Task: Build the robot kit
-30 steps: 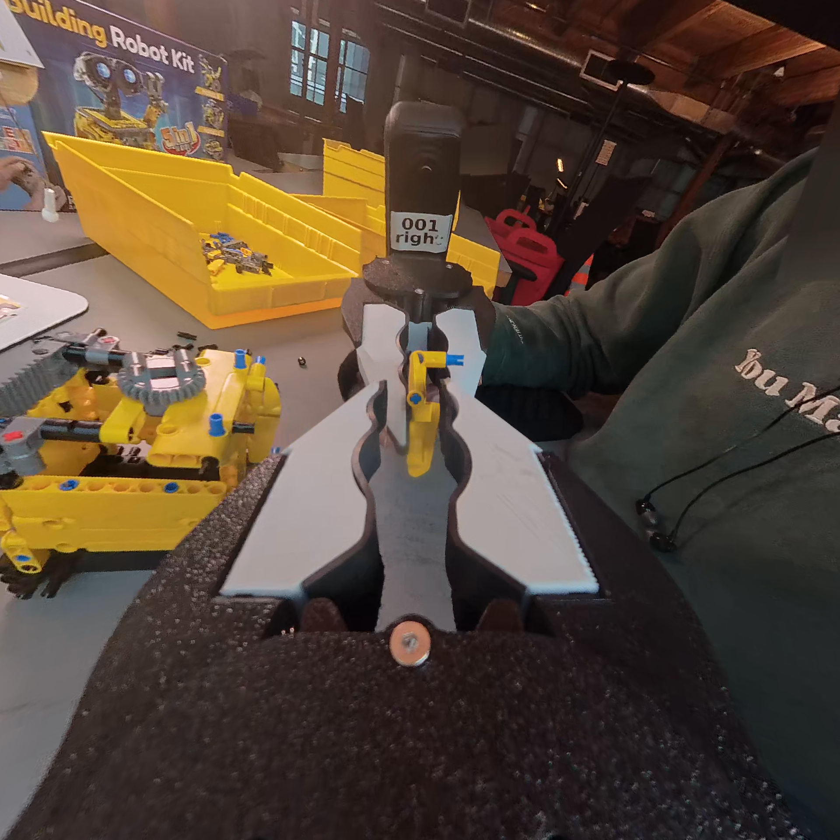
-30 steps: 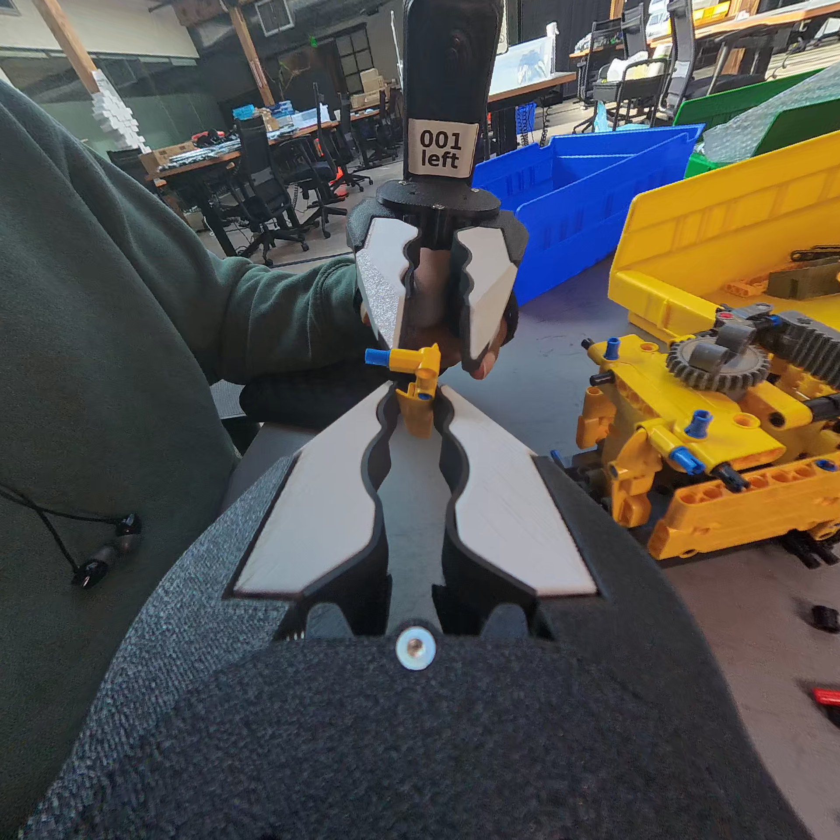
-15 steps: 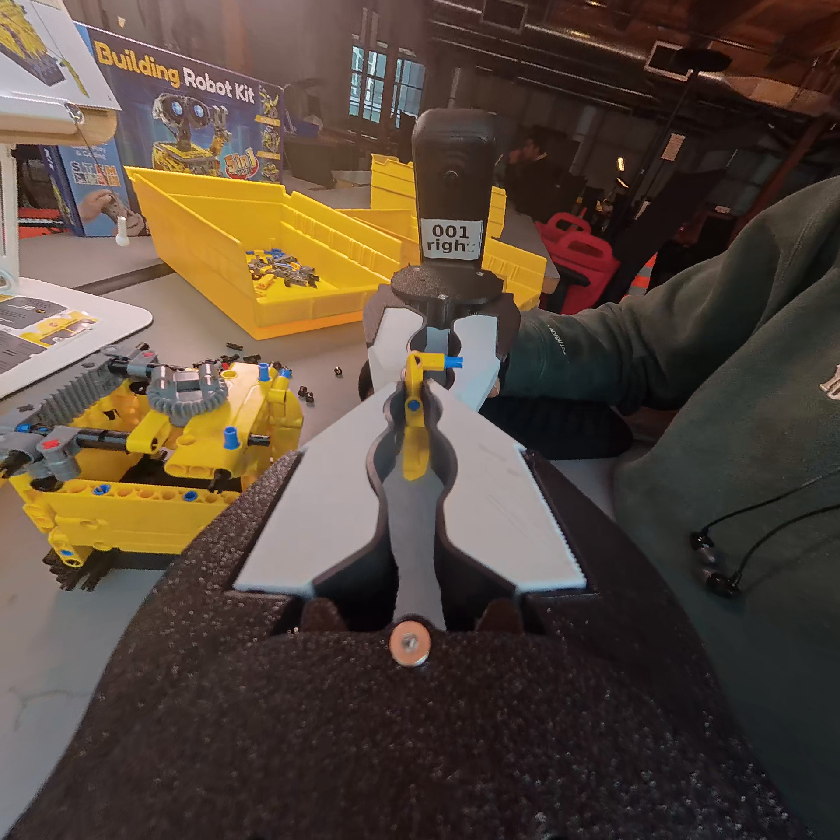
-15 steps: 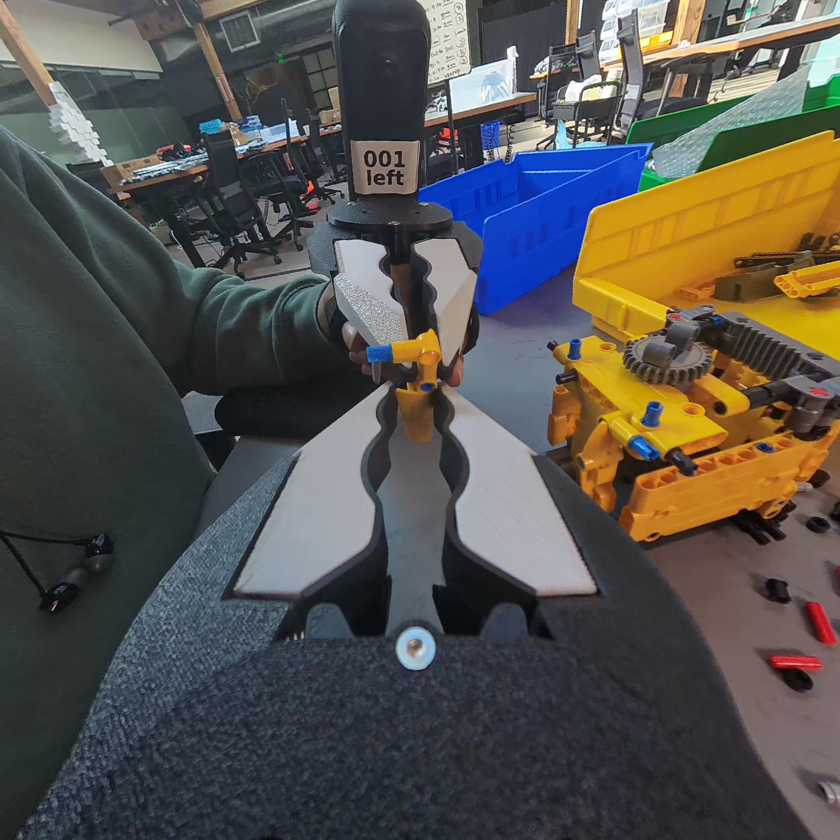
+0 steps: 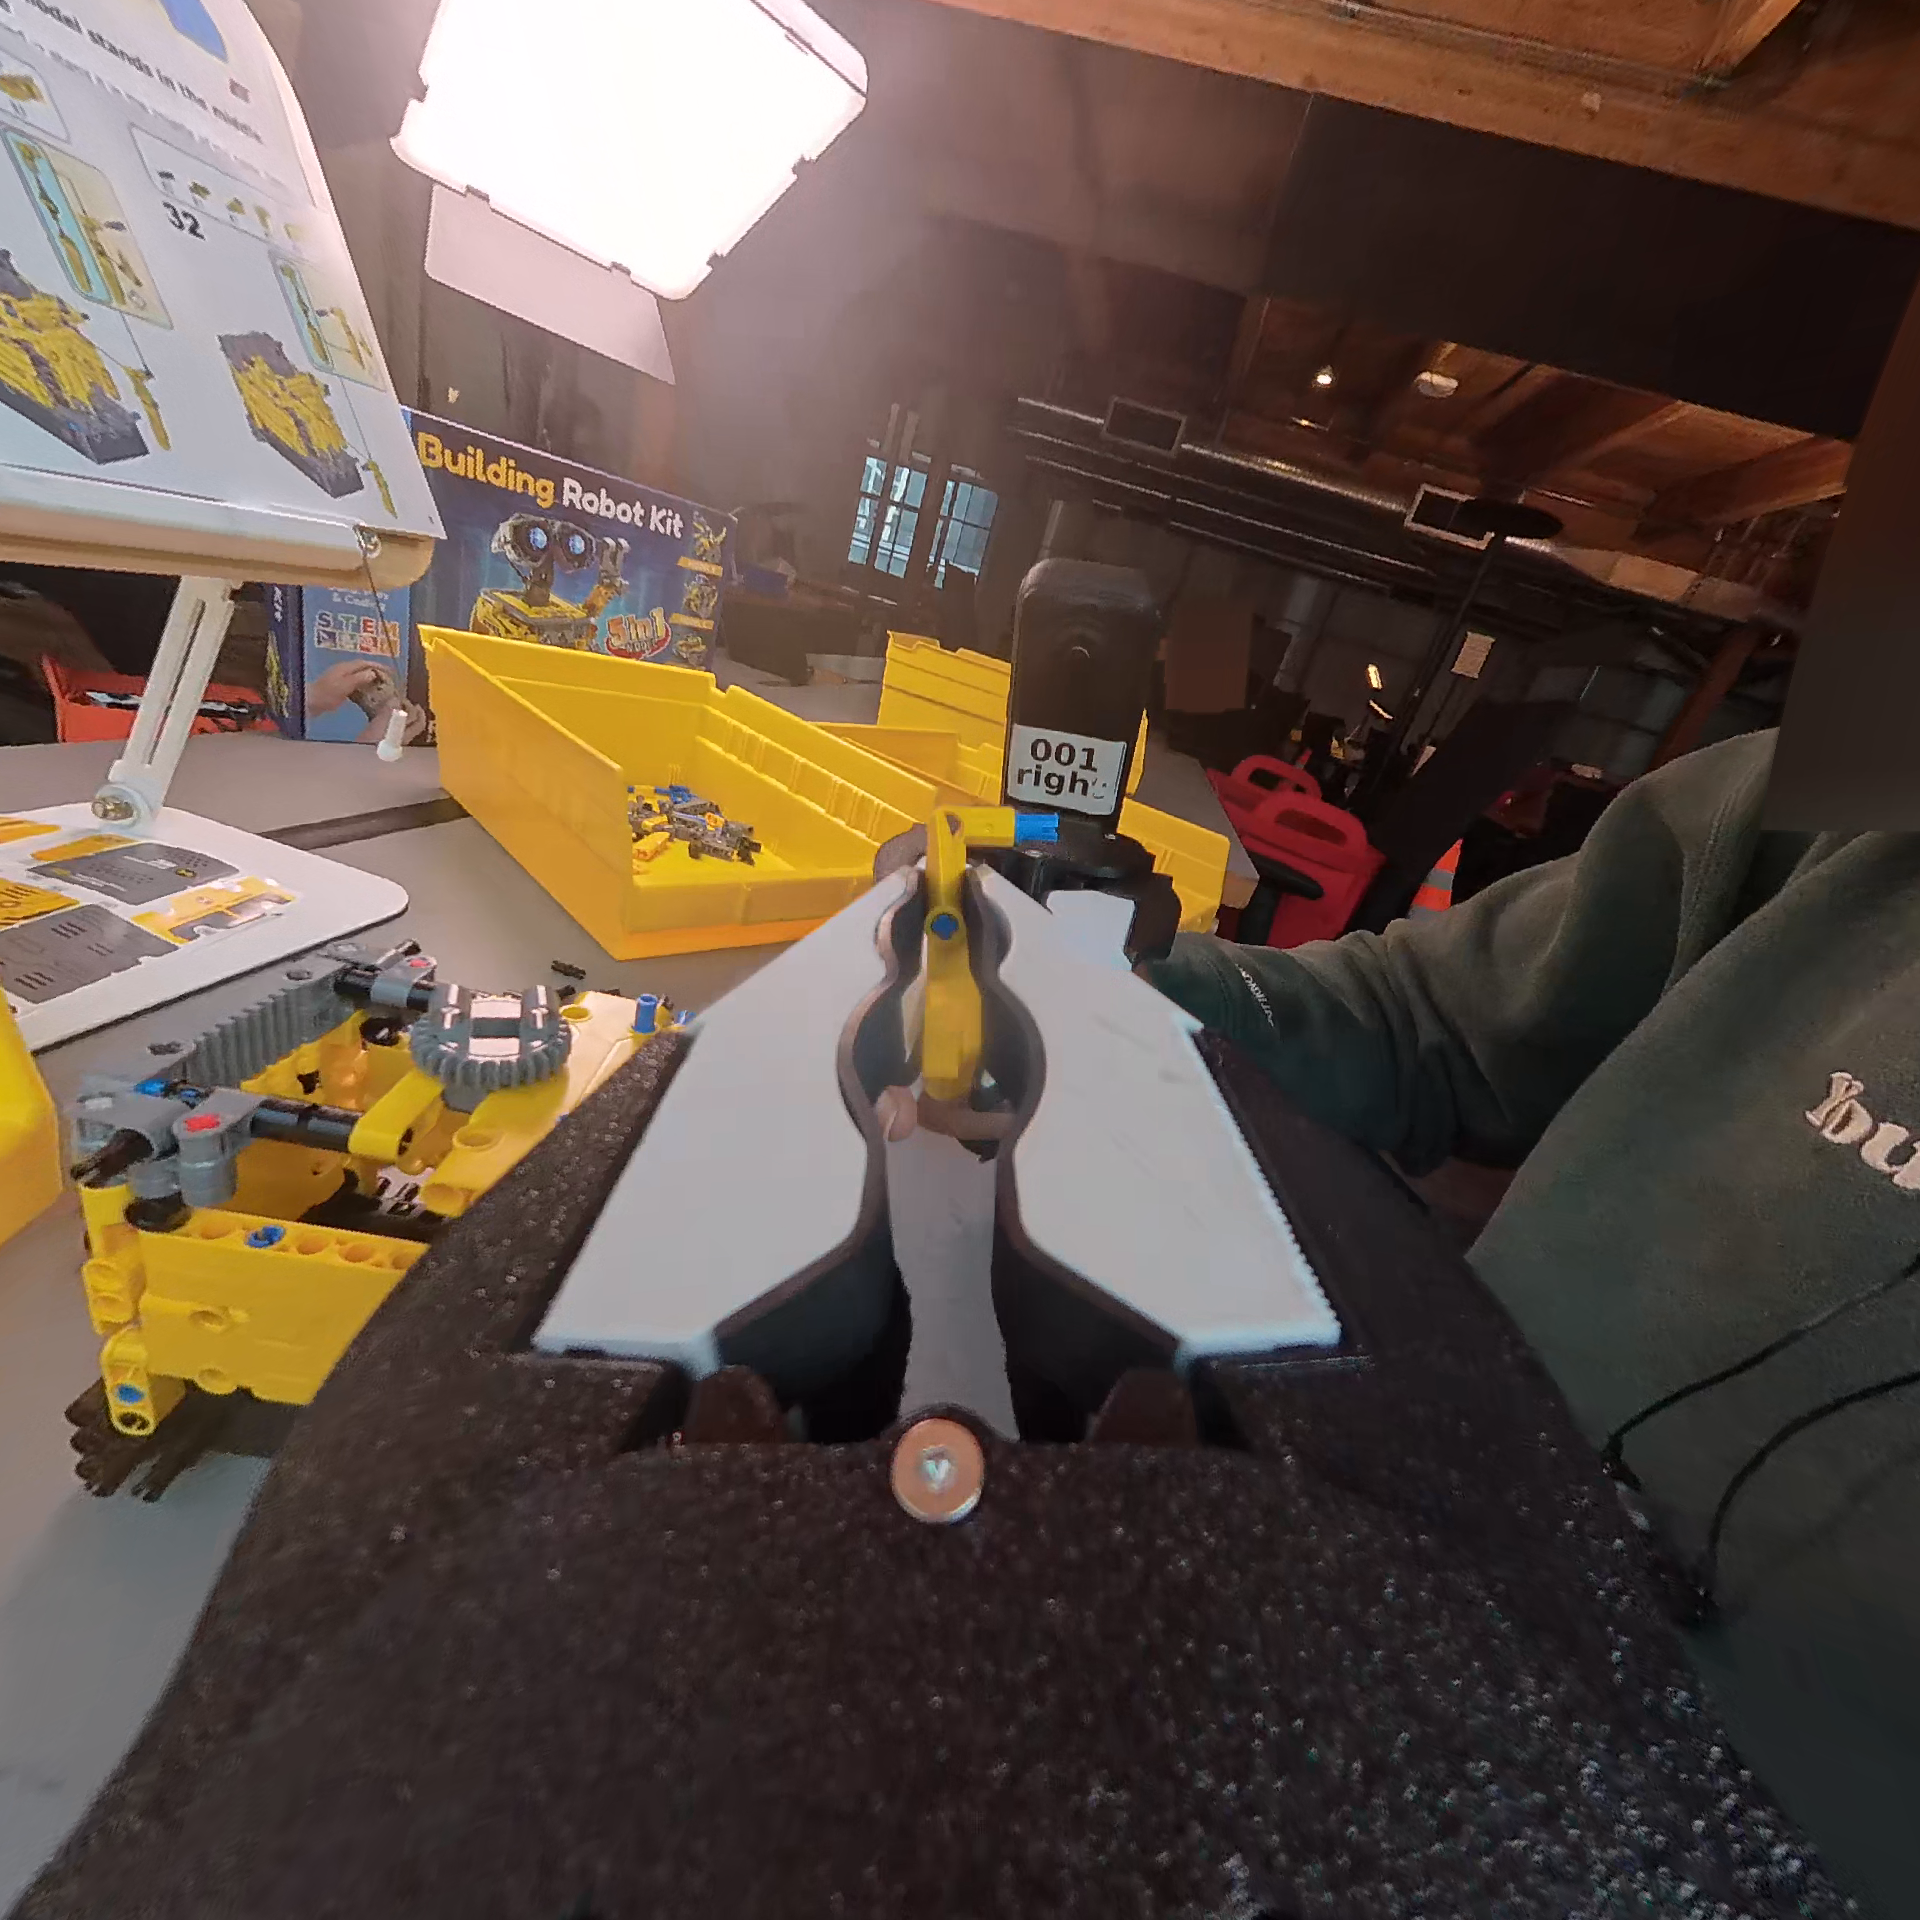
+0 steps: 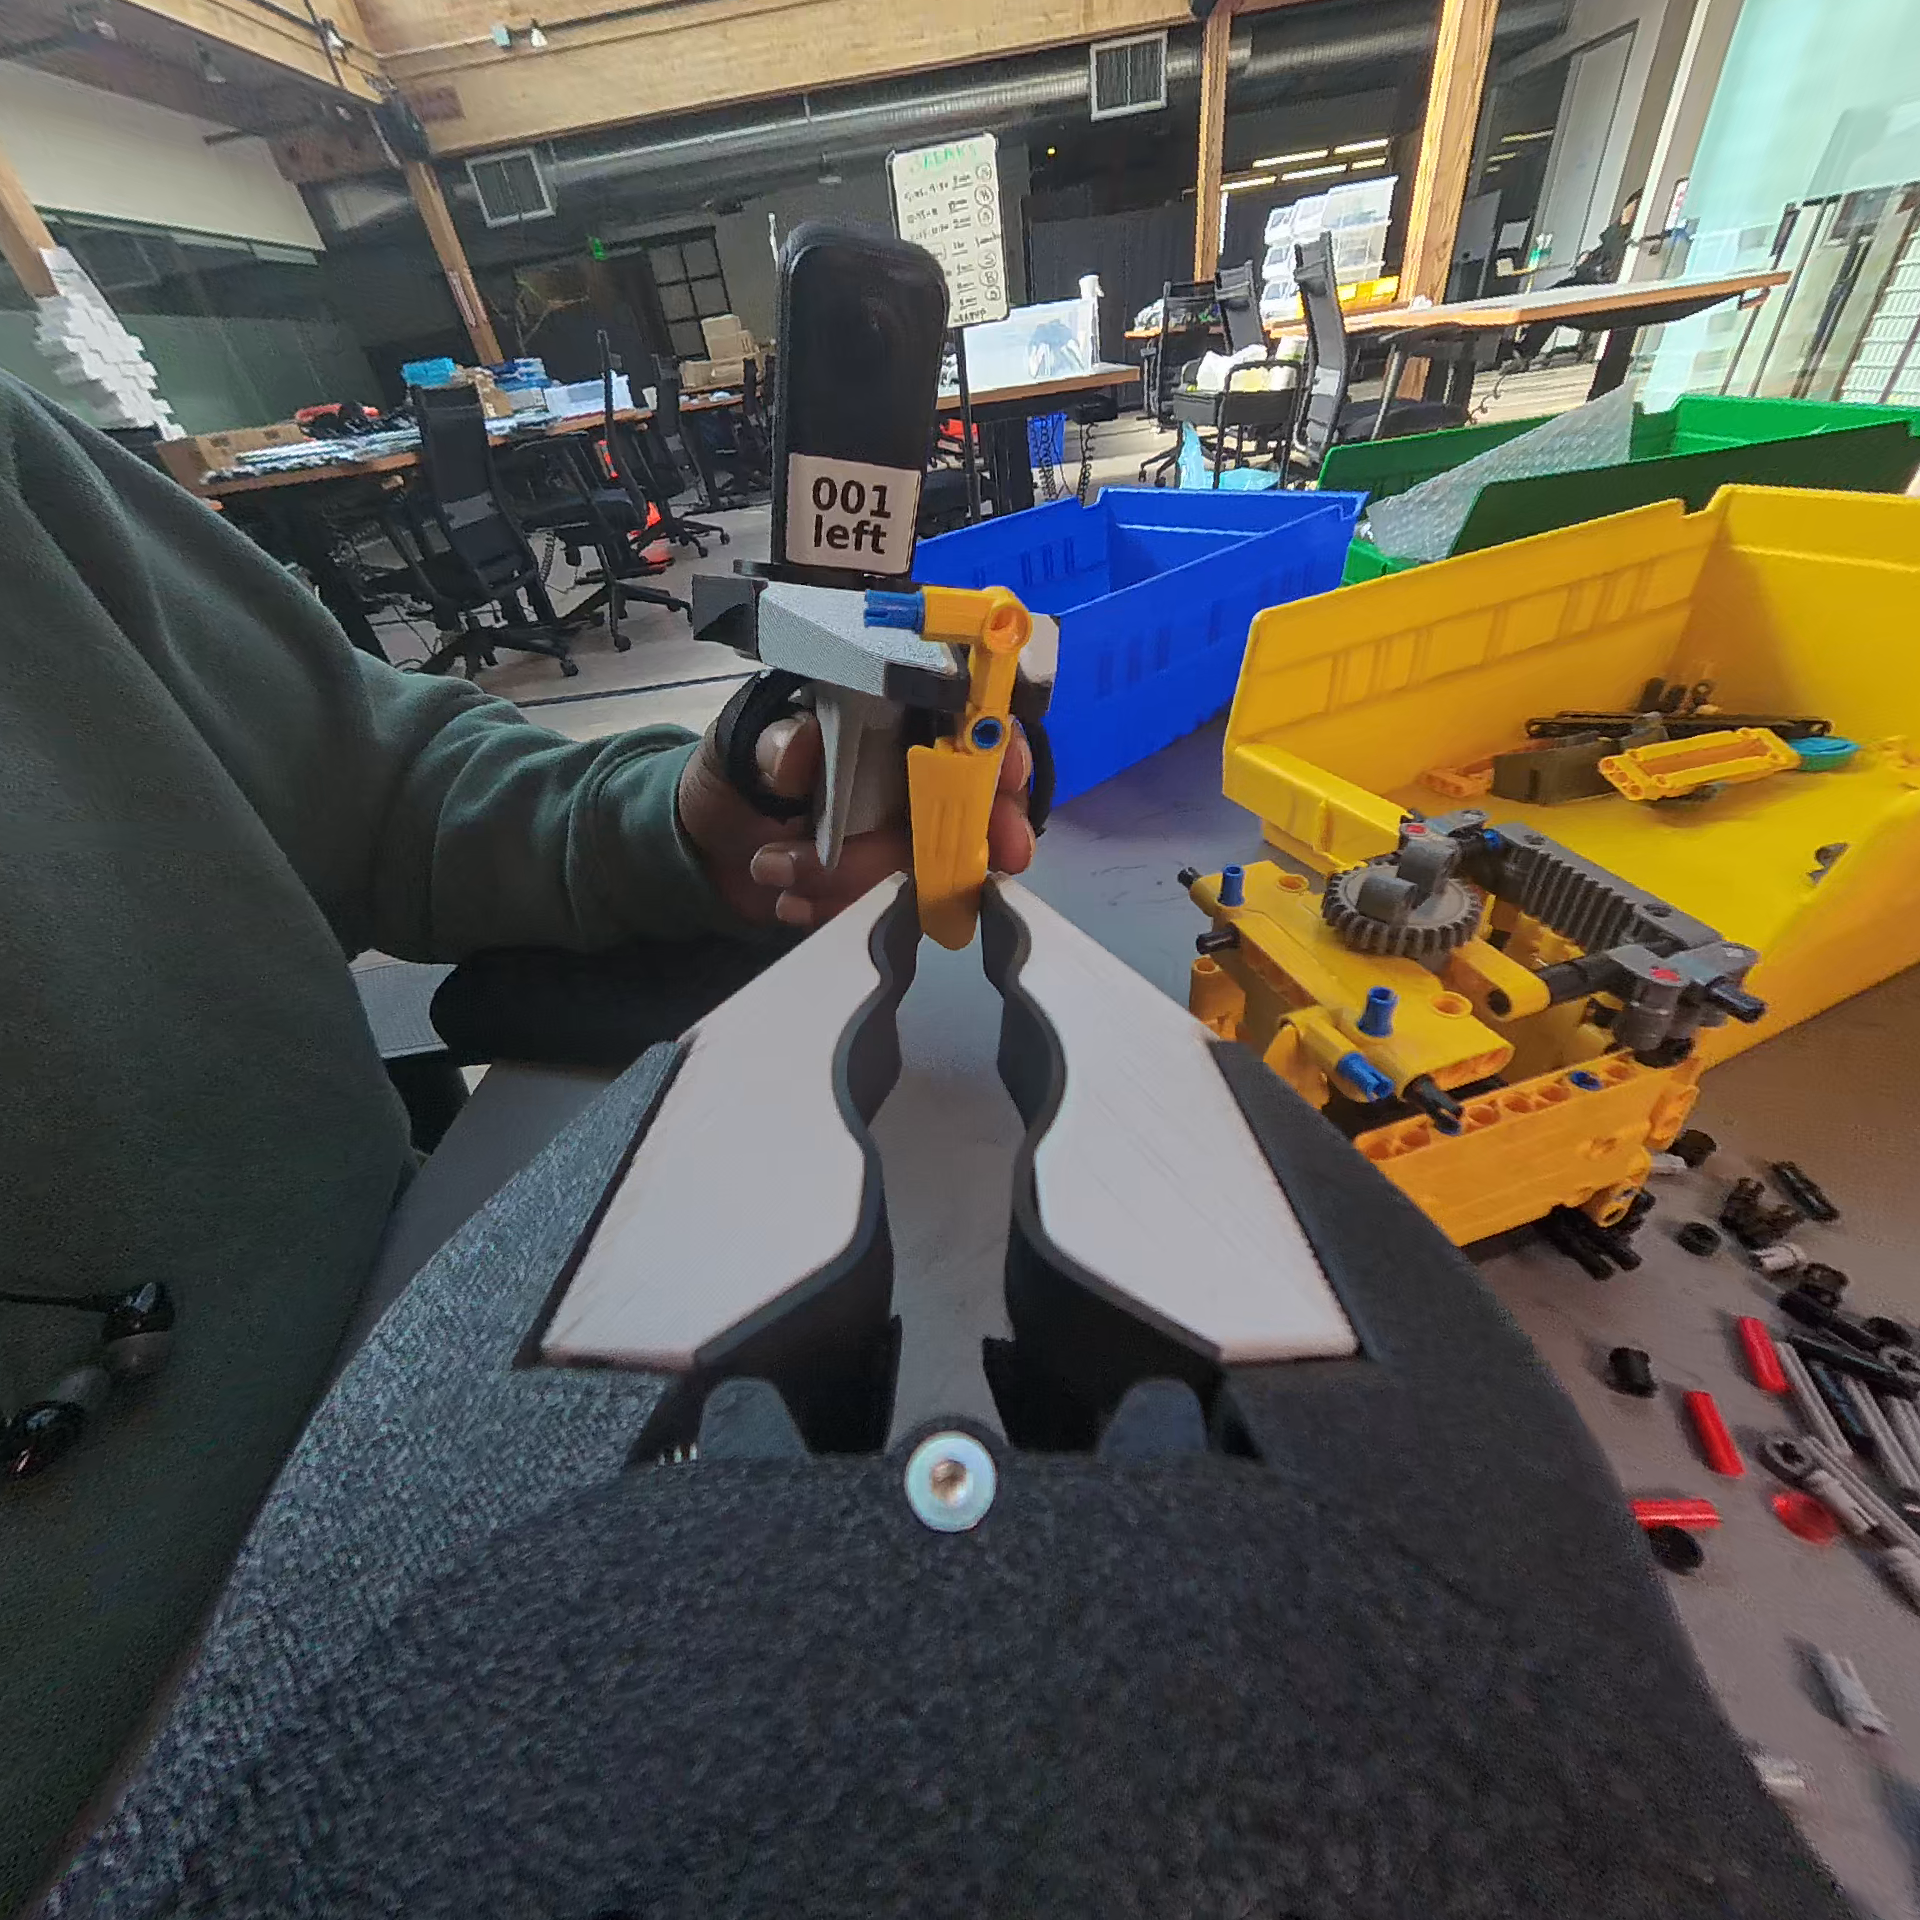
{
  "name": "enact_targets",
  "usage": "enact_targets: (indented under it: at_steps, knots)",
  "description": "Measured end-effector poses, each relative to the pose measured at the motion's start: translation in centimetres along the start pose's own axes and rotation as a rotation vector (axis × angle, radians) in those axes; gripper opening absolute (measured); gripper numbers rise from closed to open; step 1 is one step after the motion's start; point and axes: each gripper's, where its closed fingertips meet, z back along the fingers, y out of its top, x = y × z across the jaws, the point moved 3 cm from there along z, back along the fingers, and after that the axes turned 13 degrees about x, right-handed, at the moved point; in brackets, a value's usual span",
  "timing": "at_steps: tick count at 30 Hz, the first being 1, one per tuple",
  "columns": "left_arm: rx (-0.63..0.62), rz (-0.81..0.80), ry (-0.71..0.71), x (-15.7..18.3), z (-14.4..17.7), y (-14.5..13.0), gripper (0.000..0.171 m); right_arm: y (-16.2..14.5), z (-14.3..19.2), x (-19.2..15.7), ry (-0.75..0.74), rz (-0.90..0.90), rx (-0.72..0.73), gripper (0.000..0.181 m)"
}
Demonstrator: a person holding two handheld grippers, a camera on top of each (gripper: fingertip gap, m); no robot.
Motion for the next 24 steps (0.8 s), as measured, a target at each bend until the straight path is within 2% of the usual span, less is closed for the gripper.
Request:
enact_targets:
  at_steps: [3,7,13,19,24]
  knots:
    - [0.039,0.03,-0.029,0.1,-0.7,0.6,0.006,0.9,0.4,0.2,-0.005,-0.014,0.048,0.01]
    - [0.097,0.152,-0.112,-0.1,-2.1,1.8,0.006,2.6,1.0,0.0,0.04,-0.071,0.126,0.016]
    - [0.158,0.249,-0.14,-1.2,-4.7,2.8,0.006,4.9,2.7,1.7,-0.083,-0.008,0.188,0.01]
    - [0.14,0.212,-0.063,-2.1,-6.7,3.2,0.006,6.7,4.3,3.2,-0.222,0.143,0.191,0.01]
    - [0.141,0.198,0.061,-3.4,-8.6,3.3,0.006,7.7,5.6,4.5,-0.384,0.31,0.17,0.004]
